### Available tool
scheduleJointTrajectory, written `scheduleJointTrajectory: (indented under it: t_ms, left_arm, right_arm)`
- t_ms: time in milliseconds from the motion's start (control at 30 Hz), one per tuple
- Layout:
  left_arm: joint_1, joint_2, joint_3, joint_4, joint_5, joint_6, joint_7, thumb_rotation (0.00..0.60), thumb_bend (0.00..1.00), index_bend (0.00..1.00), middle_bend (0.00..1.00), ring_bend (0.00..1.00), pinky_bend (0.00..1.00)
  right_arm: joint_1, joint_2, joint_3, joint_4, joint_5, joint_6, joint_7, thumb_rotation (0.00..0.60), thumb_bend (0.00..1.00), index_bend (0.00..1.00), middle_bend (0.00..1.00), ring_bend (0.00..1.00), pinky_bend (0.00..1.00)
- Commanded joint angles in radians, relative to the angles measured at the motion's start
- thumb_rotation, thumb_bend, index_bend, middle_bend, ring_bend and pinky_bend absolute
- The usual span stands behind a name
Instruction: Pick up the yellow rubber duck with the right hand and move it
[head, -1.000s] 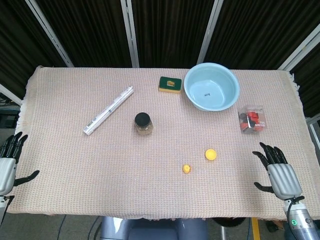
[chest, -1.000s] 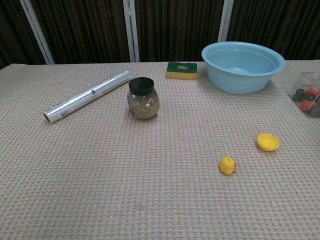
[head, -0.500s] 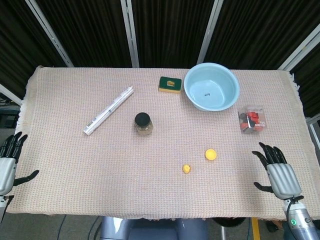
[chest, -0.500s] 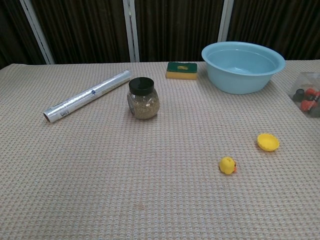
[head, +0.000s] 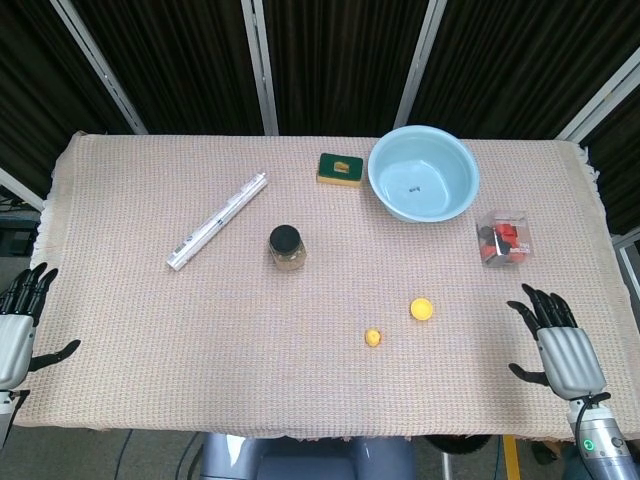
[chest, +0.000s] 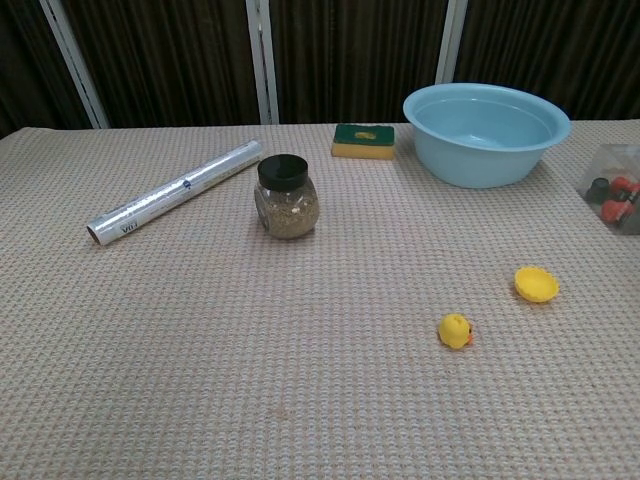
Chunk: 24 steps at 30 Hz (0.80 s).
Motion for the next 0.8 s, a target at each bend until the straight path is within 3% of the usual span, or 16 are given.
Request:
scheduleJointTrajectory:
  t_ms: [33,400,667,800]
  left_arm:
    - [-0.001,0.0,0.0,0.003,0.002,0.0,-0.003,0.6,0.0,0.0,0.0,0.0,0.23]
    - [-0.007,0.002,-0.005,-0.002,0.001,-0.003,0.0,0.6,0.0,0.0,0.0,0.0,0.23]
    - [-0.008,-0.001,-0.019,-0.004,-0.002,0.012,-0.01,0.6,0.0,0.0,0.0,0.0,0.23]
    - [-0.005,-0.019,-0.037,0.011,0.006,0.051,-0.025,0.6,0.0,0.0,0.0,0.0,0.23]
  right_arm:
    - [-0.003,-0.004,0.001,-0.002,-0.001,0.005,-0.006,0.6,0.0,0.16,0.0,0.0,0.0]
    - [-0.007,-0.016,0.001,-0.003,-0.015,0.021,0.003,0.6,0.0,0.2,0.0,0.0,0.0]
    - [0.023,-0.066,0.023,-0.007,-0.065,0.034,-0.083,0.6,0.13,0.33,0.0,0.0,0.0]
    - [0.063,-0.126,0.055,-0.036,-0.03,-0.007,-0.142,0.6,0.22,0.35,0.0,0.0,0.0]
